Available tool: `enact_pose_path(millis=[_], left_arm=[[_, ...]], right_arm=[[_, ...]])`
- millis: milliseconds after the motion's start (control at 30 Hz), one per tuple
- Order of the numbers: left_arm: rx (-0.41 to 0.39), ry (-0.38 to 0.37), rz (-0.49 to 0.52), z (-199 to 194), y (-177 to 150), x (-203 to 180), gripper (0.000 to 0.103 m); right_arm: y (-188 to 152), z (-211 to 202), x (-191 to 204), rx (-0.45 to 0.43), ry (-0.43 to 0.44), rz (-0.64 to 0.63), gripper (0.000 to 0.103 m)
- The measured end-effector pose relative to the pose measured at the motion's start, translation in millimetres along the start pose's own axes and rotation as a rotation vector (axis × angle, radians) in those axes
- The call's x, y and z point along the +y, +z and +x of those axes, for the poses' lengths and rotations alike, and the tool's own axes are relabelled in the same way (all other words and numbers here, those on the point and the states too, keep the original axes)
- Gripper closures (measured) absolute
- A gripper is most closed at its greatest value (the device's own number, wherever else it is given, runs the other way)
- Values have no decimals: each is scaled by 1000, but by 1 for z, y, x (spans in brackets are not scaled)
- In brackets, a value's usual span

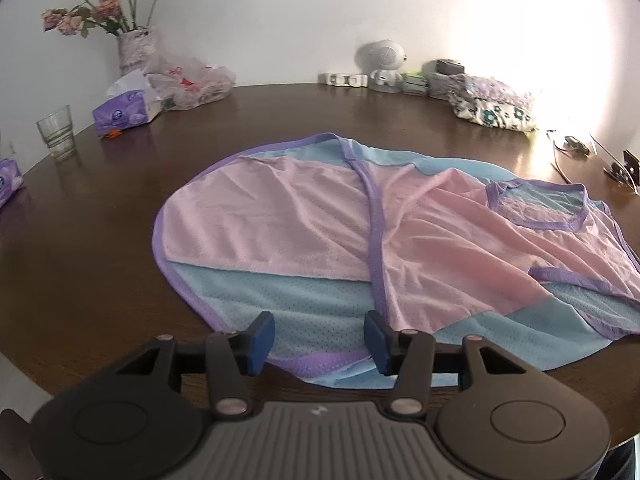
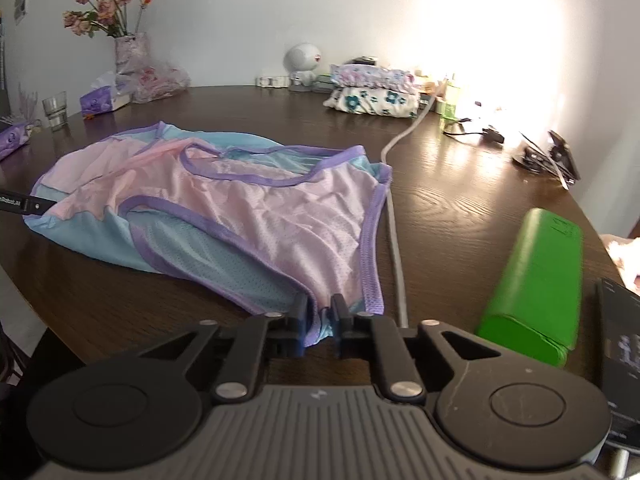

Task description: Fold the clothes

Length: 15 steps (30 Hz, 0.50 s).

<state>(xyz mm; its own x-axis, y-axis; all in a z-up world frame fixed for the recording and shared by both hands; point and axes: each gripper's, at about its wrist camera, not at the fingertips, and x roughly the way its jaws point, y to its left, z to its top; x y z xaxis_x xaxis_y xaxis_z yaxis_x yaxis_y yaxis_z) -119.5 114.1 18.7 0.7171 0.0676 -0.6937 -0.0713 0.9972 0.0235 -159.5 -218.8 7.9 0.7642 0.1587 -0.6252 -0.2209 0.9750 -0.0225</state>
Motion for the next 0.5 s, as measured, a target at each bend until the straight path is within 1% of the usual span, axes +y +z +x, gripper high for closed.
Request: enact_pose_path(millis=[133,233,267,300,333,367,400,433,500], left_arm=[[16,-39,27,-4,-2,-1,49],[25,-70,61,-8,-6,-1,46],[37,-82,70,-8,-5,0,46],[51,-93,73,-10,-4,3,46],[62,-105,54,-12,0,6,46],[45,-134,15,-17,4,12,46],[3,-195,-21,-23,8,17,46],[-37,-257,-56,-29,11,22,46],[-72,-379,-88,-31,17,27,44]], right_arm=[[-8,-11,-5,13,-37,2,92],[-2,-13,-8,55,-29,6,89],[4,-14,-7,48,-20,14,88],[10,-16,-6,35,-8,23,85],[17,-18,-4,7,10,34,82],[25,-17,1,-17,36,39,72],[33,-16,7,-39,64,42,63],[41,-13,14,-59,88,33,62],[61,-3,32,-90,121,-11,62]])
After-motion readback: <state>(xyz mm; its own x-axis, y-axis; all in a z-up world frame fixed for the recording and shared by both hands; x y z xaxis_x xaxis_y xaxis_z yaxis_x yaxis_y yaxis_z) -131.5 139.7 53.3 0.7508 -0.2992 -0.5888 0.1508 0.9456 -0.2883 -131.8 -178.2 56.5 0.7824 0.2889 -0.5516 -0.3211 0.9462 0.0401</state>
